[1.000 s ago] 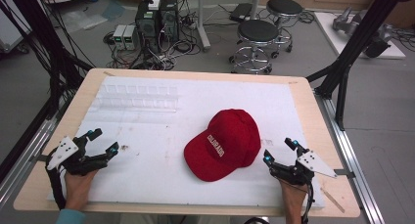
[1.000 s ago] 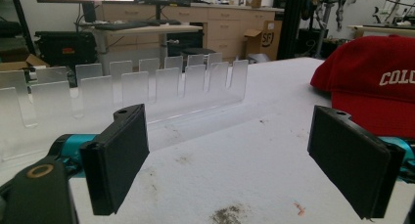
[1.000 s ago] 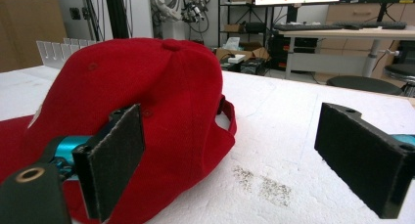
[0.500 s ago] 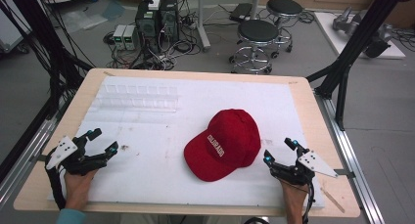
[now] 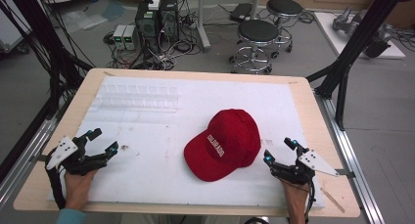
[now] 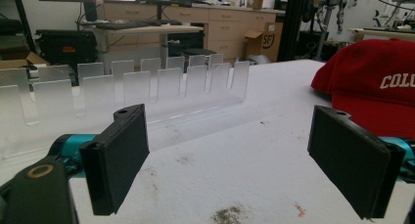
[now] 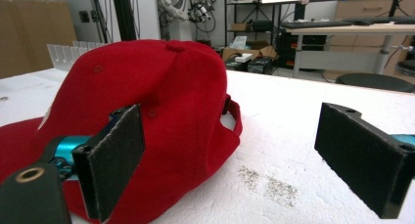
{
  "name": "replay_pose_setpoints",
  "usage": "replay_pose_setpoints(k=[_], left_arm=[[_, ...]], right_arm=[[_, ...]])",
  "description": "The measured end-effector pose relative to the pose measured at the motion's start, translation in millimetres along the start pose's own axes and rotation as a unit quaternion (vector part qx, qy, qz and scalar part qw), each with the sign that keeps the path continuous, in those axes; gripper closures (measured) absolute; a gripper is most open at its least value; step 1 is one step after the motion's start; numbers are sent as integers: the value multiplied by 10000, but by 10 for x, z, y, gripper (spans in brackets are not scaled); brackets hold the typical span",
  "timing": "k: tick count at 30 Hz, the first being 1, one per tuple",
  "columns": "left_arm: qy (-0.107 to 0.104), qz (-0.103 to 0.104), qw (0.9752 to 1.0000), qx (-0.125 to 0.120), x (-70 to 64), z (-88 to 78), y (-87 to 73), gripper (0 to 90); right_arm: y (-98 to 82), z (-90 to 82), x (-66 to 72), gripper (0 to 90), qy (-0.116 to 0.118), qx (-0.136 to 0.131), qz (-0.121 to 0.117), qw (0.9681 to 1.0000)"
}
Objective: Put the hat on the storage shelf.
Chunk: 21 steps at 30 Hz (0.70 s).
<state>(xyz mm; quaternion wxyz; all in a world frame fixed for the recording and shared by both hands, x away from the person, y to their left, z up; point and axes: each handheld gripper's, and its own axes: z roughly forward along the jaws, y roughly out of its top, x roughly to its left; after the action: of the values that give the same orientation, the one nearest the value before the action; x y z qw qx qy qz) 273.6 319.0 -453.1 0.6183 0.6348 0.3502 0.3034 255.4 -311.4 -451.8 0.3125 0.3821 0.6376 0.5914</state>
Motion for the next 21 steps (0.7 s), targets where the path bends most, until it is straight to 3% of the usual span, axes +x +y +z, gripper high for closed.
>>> replay_pose_setpoints(k=[12, 18, 21], left_arm=[[2, 11, 10000, -2, -3, 2, 0, 155], [-5, 33, 10000, 15, -1, -1, 0, 156], [0, 41, 10000, 14, -4, -1, 0, 155]], right_arm=[[94, 127, 31, 103, 482, 494, -224, 9974], [256, 278, 10, 103, 632, 859, -305, 9938], [319, 380, -9, 103, 683, 1108, -219, 9913]])
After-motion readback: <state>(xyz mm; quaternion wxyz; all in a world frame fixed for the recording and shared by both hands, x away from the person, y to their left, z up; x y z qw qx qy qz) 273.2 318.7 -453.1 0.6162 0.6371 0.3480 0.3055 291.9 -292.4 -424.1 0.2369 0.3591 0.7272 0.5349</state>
